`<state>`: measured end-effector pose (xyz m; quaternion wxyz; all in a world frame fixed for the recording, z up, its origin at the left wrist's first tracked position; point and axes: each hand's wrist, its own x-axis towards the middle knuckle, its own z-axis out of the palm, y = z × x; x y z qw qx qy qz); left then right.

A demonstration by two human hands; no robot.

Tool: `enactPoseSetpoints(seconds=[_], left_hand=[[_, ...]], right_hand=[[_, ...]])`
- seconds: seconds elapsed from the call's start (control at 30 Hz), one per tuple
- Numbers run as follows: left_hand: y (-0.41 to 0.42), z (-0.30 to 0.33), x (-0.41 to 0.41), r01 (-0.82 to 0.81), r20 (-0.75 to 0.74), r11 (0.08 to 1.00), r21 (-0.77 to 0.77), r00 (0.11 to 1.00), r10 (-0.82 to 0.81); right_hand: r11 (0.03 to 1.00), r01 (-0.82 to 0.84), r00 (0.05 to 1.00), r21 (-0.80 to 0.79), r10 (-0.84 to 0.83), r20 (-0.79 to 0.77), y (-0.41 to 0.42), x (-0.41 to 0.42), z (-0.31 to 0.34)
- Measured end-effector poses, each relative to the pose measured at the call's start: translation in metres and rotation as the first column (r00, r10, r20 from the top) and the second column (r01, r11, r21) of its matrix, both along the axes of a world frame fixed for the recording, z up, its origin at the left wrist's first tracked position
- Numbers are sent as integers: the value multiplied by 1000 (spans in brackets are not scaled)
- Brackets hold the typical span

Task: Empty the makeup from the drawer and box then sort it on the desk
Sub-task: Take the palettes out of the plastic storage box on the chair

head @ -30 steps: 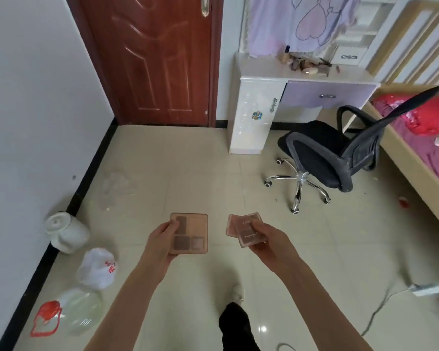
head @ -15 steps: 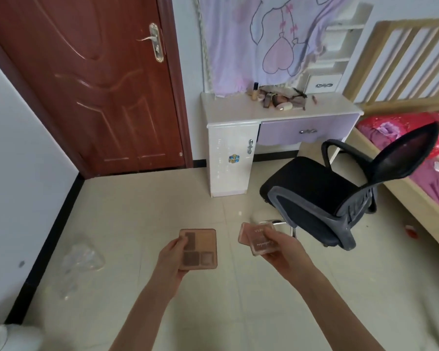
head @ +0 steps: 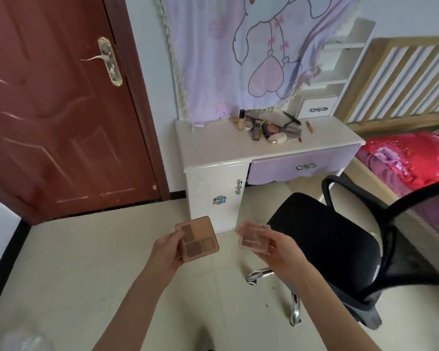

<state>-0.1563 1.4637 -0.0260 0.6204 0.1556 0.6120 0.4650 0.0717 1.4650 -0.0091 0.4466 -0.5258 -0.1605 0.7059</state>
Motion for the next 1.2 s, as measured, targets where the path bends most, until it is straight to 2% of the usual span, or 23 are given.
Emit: enactPoseSetpoints(seconds=[0.2, 0.33, 0.47, 0.67, 0.8, 0.9, 1.1, 1.2], left_hand=[[126, 12, 7, 58, -11, 998, 26, 998, -57], [189, 1, 17, 105, -22, 994, -21, 994, -105], [260, -6, 28, 84, -7, 995, -59, 996, -85], [376, 8, 61, 106, 18, 994, 2, 994, -106], [432, 24, 83, 134, 55, 988, 81, 989, -139], [469, 26, 92, 147, 53, 987, 61, 987, -150], [538, 17, 107, 205, 63, 978, 39, 976, -207], [568, 13, 116, 259, 66, 965, 34, 963, -261]], right_hand=[[999, 39, 999, 30, -39, 2, 112, 6, 9], [996, 84, 996, 0, -84, -22, 173, 12, 3], [992, 123, 992, -18, -123, -34, 243, 22, 3], [987, 158, 987, -10, -158, -19, 358, 53, 11], [978, 206, 977, -13, -206, -47, 424, 72, 20], [976, 215, 976, -24, -216, -40, 459, 80, 18], [973, 231, 970, -21, -229, 85, 523, 94, 10], [957, 290, 955, 19, -291, 55, 545, 100, 1]])
